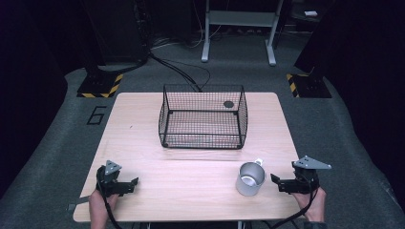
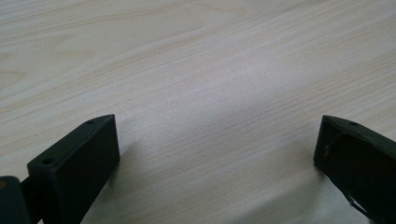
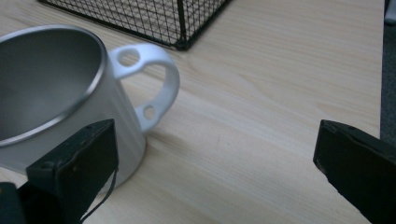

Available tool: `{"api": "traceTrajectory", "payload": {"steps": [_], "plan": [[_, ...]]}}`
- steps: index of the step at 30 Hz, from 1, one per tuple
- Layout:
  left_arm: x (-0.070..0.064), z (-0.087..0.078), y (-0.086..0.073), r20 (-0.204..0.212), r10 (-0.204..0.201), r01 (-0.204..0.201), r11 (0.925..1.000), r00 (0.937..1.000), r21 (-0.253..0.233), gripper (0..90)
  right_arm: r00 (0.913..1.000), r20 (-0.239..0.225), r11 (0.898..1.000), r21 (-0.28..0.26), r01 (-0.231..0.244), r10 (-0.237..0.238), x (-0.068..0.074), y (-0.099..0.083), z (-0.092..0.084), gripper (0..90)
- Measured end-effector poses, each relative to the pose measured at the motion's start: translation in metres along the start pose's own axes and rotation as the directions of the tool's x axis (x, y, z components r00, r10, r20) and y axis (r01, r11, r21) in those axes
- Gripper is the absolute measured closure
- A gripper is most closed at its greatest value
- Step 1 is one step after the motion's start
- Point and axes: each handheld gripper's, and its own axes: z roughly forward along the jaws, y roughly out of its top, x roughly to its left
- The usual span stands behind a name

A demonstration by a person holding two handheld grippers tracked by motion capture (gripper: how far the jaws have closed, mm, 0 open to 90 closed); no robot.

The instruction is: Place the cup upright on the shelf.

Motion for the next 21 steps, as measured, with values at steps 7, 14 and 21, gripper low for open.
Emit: {"api": "traceTrajectory", "payload": {"steps": [7,14,21], "plan": [[0.0,0.0,0.0,-0.005,0.003,-0.003,1.0,1.0,-0.001,0.3,0.9974,-0.053,0.998,-0.051,0.046,-0.049,0.015,0.017,-0.013,0.0],[0.0,-0.002,0.001,0.002,0.012,-0.012,0.9998,0.9999,0.017,0.3,0.9875,-0.117,0.993,-0.055,0.1,-0.105,0.037,0.031,-0.01,0.0],[0.0,-0.002,0.001,0.003,0.012,-0.012,0.9998,0.9999,0.017,0.3,0.9756,-0.165,0.989,-0.037,0.141,-0.145,0.054,0.036,0.004,0.0]]}}
